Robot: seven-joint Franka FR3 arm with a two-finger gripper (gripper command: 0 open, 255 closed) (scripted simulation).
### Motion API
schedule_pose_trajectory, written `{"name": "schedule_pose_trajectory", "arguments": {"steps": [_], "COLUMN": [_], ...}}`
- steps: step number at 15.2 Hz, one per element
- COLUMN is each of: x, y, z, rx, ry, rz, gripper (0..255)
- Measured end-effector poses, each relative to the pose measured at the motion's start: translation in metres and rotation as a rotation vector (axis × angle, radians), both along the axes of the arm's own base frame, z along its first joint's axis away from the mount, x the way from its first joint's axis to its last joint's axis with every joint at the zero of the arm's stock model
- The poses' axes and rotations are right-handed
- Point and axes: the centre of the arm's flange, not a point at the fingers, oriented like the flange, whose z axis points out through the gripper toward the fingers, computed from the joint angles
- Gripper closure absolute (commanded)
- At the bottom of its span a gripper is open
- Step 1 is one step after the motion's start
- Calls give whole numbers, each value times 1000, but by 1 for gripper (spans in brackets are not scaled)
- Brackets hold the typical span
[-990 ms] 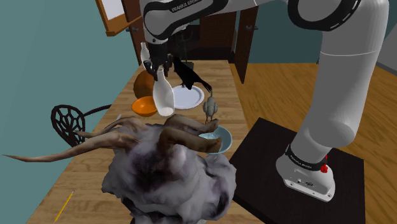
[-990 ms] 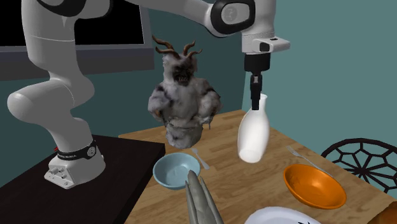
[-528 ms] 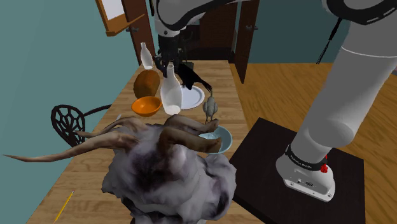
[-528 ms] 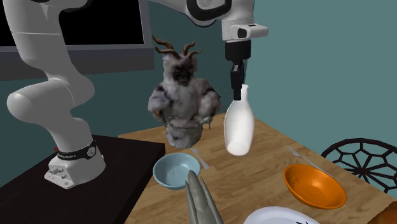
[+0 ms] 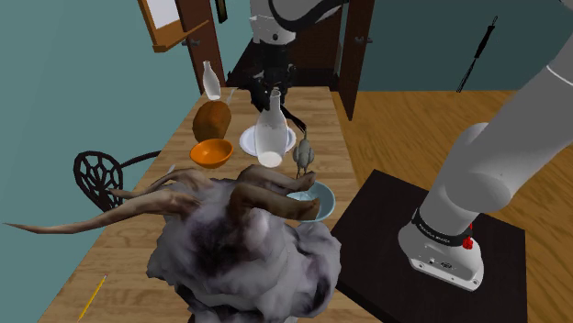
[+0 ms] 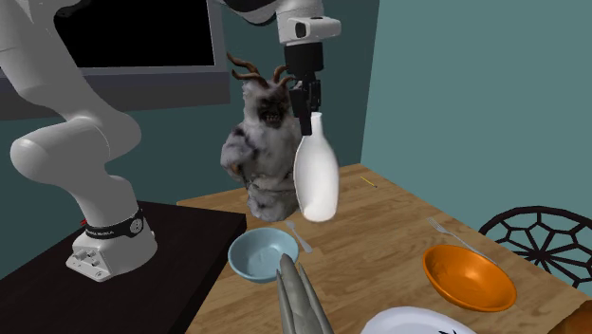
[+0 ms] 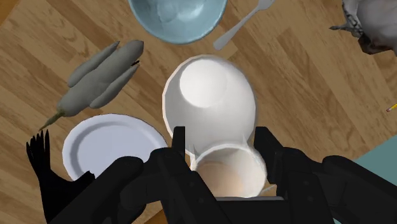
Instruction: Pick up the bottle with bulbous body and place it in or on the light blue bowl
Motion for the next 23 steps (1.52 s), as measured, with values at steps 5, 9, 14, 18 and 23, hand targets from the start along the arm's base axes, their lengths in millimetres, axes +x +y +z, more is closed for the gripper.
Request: {"name": "schedule_pose_trajectory", "arguments": {"steps": [5,9,14,18,23], "x": [-60,-112,-130,-129,-129], "y": [-14,-18,-21,-21,-22], "z": [22,42,33,11,-17], "rx": [0,0,0,0,0], "ry": [0,-1,0,1,1], "rz": [0,0,0,0,0], "gripper": [255,255,255,255,255]}}
